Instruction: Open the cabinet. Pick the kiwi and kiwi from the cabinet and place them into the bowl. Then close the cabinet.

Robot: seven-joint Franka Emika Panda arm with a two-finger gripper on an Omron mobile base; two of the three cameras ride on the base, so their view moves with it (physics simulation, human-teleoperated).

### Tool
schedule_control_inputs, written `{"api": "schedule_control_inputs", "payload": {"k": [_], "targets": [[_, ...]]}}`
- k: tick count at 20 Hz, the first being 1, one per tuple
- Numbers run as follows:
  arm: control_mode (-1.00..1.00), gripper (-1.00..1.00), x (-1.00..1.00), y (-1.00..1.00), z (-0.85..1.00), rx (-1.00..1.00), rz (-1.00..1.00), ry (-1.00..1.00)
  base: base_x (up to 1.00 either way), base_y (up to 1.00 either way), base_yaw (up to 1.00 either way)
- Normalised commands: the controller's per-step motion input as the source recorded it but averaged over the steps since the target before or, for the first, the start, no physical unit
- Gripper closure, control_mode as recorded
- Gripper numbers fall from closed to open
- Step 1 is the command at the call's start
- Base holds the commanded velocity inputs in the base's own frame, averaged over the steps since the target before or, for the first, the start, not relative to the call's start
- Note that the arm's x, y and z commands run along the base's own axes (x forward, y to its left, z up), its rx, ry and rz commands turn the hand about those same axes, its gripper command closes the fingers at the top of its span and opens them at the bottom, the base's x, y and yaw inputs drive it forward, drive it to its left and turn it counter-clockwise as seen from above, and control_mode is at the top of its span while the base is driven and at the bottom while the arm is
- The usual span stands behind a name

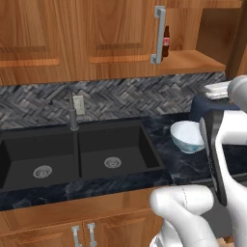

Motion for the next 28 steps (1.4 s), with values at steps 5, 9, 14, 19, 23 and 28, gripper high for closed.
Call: {"api": "schedule_control_inputs", "payload": {"k": [5,9,14,19,23,28], "targets": [[-1.0,-1.0,0.03,-0.71,0.0,0.0,0.0,0.0,0.0,0.0,0.0],[-1.0,-1.0,0.0,-0.85,-0.01,0.0,0.0,0.0,0.0,0.0,0.0],[-1.0,-1.0,0.0,-0.3,-0.01,0.01,0.0,0.0,0.0,0.0,0.0],[-1.0,-1.0,0.02,-0.45,-0.01,0.0,-0.03,-0.06,0.0,0.0,0.0],[-1.0,-1.0,0.22,-0.96,-0.03,0.0,-0.1,-0.06,0.0,0.0,0.0],[-1.0,-1.0,-0.32,0.15,0.01,0.0,0.04,-0.05,0.0,0.0,0.0]]}}
